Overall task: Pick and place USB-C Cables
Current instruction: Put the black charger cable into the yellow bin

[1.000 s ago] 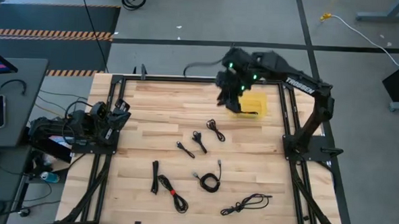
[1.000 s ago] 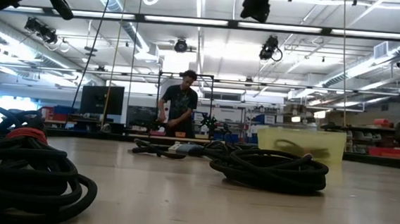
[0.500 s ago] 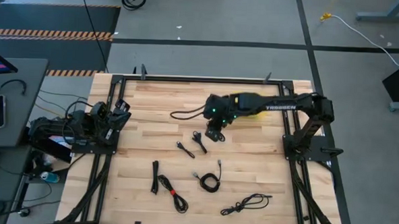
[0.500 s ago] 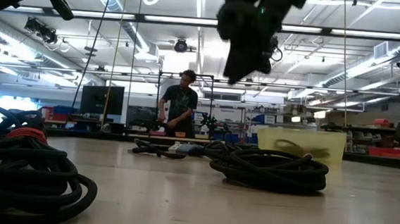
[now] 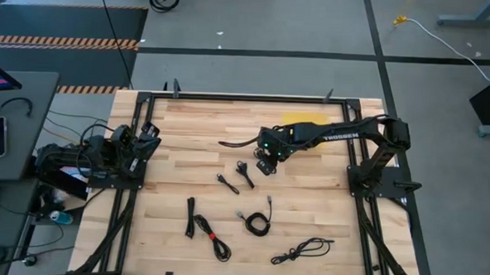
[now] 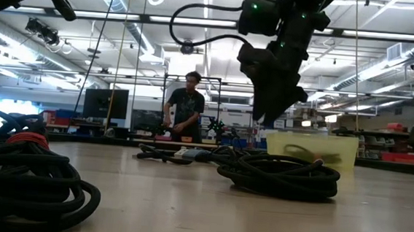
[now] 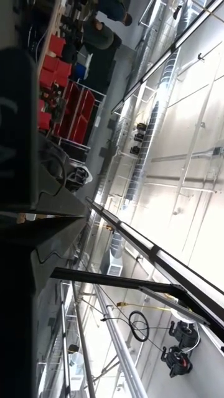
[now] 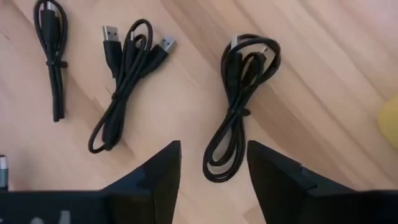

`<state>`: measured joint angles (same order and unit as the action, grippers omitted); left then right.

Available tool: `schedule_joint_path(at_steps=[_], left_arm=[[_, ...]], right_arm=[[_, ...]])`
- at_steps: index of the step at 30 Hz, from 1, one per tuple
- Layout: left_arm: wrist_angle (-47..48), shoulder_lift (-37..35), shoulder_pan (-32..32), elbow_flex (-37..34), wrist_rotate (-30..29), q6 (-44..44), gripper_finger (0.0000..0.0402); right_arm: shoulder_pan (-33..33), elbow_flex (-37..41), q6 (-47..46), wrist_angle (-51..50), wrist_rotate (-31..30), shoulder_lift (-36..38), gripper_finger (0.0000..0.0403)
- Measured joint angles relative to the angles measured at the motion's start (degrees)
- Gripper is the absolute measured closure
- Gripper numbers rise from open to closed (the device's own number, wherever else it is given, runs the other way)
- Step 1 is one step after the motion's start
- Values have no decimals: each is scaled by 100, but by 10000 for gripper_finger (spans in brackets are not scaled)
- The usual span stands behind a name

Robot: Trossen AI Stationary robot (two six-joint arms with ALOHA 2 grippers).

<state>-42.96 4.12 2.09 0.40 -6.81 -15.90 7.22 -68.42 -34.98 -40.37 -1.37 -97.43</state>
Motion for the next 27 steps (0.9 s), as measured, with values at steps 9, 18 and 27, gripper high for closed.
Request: schedule_joint_path(at_steps=[9, 18, 27], left_arm=[[-2, 0, 0, 0, 0, 0, 379], [0, 0, 0, 0, 0, -2, 379], [0, 0, 0, 0, 0, -2, 379]], right_arm=[[-10, 225, 1, 382, -17, 0, 194], [-168, 695, -194, 689, -16, 0, 196], [-223, 1426, -600, 1458, 0, 0, 196]])
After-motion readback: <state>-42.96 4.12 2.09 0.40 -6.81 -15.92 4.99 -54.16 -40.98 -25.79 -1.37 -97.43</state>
